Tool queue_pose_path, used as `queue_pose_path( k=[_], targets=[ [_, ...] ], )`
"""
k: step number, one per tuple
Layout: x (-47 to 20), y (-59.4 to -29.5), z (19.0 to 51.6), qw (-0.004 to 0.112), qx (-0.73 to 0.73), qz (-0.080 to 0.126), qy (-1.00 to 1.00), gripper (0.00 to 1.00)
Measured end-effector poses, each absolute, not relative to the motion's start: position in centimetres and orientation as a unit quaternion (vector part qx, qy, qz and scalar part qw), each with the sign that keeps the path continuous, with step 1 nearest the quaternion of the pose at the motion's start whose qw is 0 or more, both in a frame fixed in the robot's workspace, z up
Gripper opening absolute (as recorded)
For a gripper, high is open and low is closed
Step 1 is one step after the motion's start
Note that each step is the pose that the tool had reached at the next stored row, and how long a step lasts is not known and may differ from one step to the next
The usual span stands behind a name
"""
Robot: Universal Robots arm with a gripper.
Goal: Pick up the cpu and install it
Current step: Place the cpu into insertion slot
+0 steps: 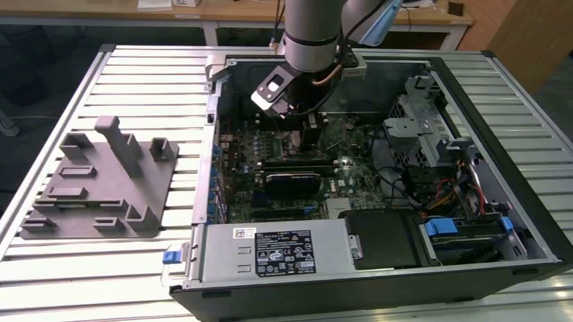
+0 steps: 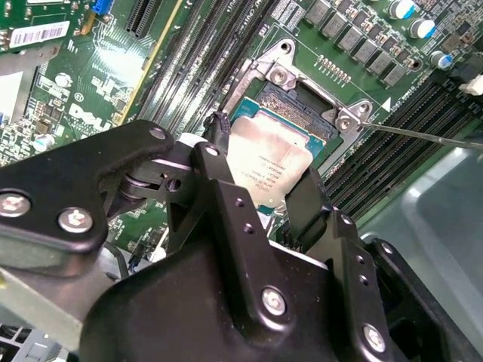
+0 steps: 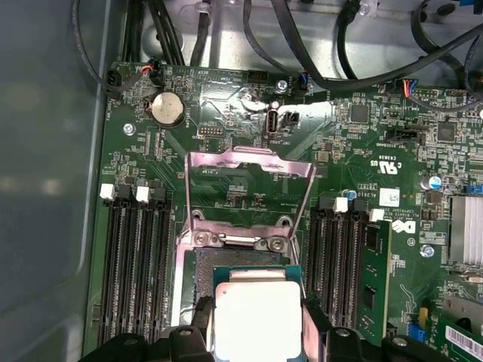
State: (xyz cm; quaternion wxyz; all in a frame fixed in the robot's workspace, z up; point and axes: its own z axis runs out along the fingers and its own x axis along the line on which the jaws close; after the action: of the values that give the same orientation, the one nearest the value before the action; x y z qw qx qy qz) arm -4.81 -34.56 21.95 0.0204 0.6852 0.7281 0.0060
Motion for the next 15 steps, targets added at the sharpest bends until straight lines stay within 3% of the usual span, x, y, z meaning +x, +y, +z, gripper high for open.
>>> queue_pose_path(
  k=[15],
  targets=[
    [-4.81, -33.97, 21.04, 0.02, 0.694, 0.006, 0.72, 0.55]
  ],
)
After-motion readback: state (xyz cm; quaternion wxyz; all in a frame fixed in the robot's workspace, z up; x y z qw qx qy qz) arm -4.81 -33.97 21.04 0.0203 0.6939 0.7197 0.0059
